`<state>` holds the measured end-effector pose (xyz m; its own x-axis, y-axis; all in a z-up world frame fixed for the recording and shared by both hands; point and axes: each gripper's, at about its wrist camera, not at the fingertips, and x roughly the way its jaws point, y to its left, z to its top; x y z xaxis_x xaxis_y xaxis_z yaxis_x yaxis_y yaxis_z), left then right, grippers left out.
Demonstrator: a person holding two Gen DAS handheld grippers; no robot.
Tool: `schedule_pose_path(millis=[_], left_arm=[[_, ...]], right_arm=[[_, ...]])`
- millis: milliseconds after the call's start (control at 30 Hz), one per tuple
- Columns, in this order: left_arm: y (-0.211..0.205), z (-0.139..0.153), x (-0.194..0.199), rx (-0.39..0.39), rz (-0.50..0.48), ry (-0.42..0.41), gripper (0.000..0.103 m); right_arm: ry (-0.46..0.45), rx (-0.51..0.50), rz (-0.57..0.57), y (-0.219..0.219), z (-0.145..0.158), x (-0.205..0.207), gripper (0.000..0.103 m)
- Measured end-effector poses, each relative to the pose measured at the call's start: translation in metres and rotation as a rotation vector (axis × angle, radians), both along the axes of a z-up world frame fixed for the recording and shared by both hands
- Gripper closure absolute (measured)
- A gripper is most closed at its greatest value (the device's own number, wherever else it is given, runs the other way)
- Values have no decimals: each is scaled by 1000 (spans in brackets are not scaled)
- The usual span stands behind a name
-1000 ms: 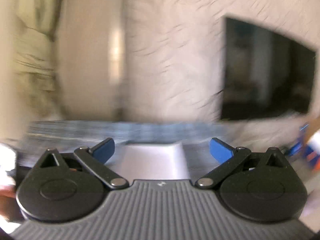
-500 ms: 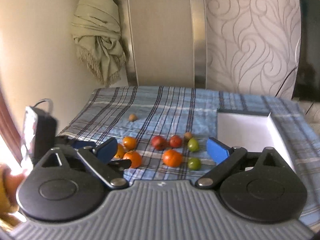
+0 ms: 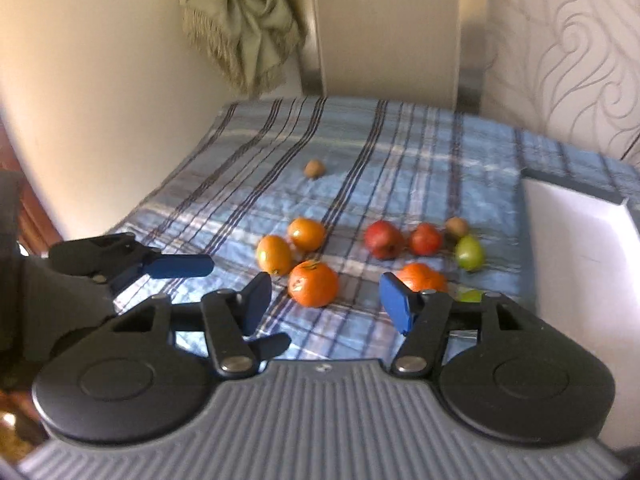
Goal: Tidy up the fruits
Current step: 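Close the right tool on the tangerine with the green stem, then close the left tool on an orange while the right tool lifts the tangerine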
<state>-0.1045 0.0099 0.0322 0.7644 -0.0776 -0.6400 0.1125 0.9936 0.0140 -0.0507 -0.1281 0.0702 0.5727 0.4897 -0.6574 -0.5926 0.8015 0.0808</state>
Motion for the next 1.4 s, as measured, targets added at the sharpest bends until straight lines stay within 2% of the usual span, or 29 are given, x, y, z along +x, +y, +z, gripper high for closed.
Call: schedule_pose_path(millis=[200, 233, 267, 300, 333, 467, 600, 733, 967, 1167, 1267, 1333, 1400], left_arm=[[15, -1, -9, -1, 38, 6, 13], [16, -1, -10, 0, 42, 8, 13], [19, -1, -11, 1, 48, 10, 13], [20, -2, -11, 0, 52, 10, 13], [22, -2, -11, -1, 57, 11, 13], [27, -2, -10, -8, 71, 14, 13], [27, -1, -6, -15, 67, 3, 13], [25, -1, 3, -21, 70, -13, 13], [22, -3, 35, -51, 90, -12, 15], [20, -9, 61, -61, 108, 25, 30], [22, -11, 67, -72, 116, 33, 42], [23, -14, 71, -83, 110, 47, 56], [22, -16, 71, -77, 118, 49, 60]], right_arm=[[56, -57, -15, 22, -26, 23, 41], [62, -64, -16, 24, -30, 26, 43], [71, -72, -14, 27, -33, 28, 49], [85, -79, -3, 29, -35, 31, 59], [106, -65, 10, 30, -37, 33, 63], [109, -53, 5, 28, -36, 34, 64], [113, -12, -30, 13, -20, 29, 65], [63, 6, -32, 2, 3, 11, 65], [0, 45, 14, -12, 36, -26, 65], [-32, 52, 14, -18, 51, -44, 65], [-33, 55, -9, -23, 54, -47, 65], [-29, 54, -27, -28, 53, -47, 65], [-22, 54, -46, -31, 53, -47, 65]])
